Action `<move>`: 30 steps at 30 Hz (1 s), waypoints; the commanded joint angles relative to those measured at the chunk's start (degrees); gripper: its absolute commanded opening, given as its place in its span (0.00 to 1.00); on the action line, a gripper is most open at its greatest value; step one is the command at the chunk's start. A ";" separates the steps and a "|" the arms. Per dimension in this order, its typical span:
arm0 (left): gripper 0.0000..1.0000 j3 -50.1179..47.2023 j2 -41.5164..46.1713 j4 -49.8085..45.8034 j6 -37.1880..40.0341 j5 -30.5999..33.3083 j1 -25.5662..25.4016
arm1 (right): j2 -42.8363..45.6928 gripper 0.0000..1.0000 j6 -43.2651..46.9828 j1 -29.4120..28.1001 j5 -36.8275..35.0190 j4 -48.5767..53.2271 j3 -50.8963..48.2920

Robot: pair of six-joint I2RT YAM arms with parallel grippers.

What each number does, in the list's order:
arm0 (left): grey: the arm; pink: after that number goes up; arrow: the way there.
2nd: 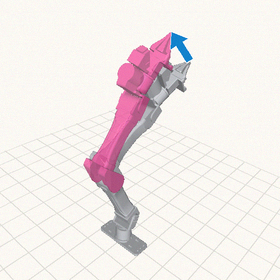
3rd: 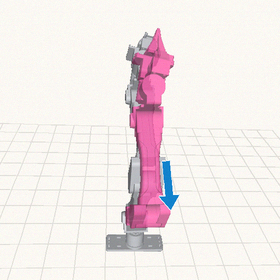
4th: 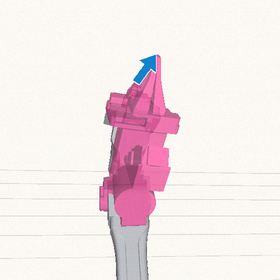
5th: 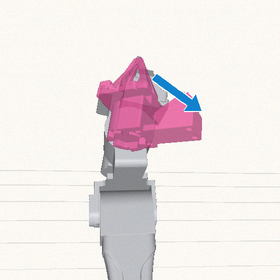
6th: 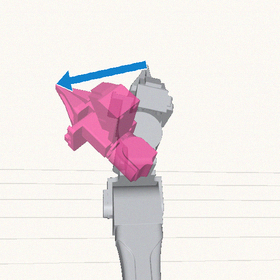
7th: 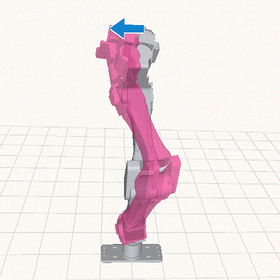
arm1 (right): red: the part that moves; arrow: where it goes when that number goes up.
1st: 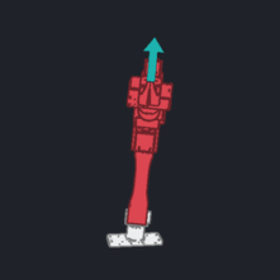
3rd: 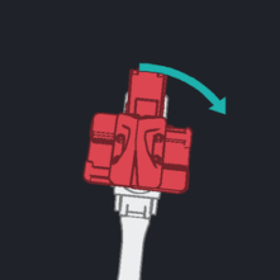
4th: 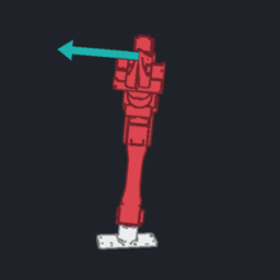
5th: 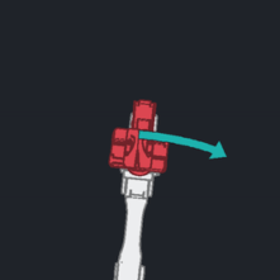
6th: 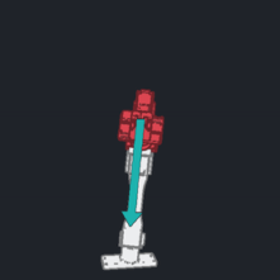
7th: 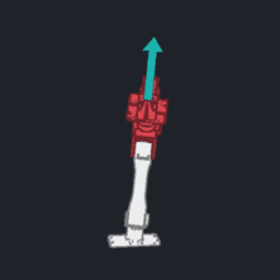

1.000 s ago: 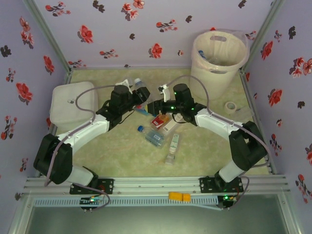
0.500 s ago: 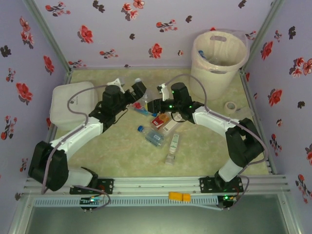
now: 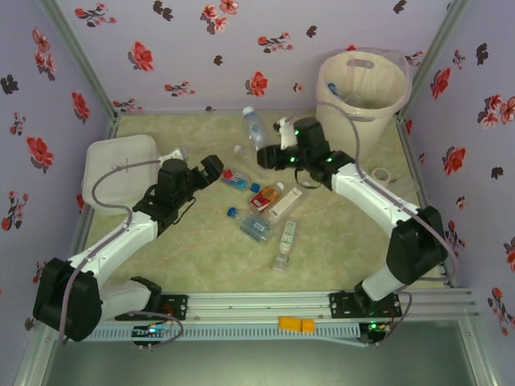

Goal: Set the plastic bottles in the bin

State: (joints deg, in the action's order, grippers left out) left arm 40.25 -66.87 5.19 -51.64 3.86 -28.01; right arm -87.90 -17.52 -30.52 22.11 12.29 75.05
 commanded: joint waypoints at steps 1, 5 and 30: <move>1.00 -4.03 2.90 -4.43 1.68 0.06 -1.01 | 3.25 0.43 4.62 3.19 -4.80 7.47 6.44; 1.00 -7.56 4.74 -6.92 0.07 0.69 -1.38 | 3.35 0.44 7.63 7.07 -10.45 12.79 13.16; 1.00 -0.27 -9.47 -1.11 0.56 -0.34 -14.79 | -11.94 0.80 3.02 28.24 -23.40 17.10 31.87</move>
State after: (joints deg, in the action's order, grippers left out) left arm 38.41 -76.82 5.34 -52.07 3.42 -42.41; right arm -98.96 -14.44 -2.11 -1.87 27.46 103.24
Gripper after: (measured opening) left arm 0.998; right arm 0.765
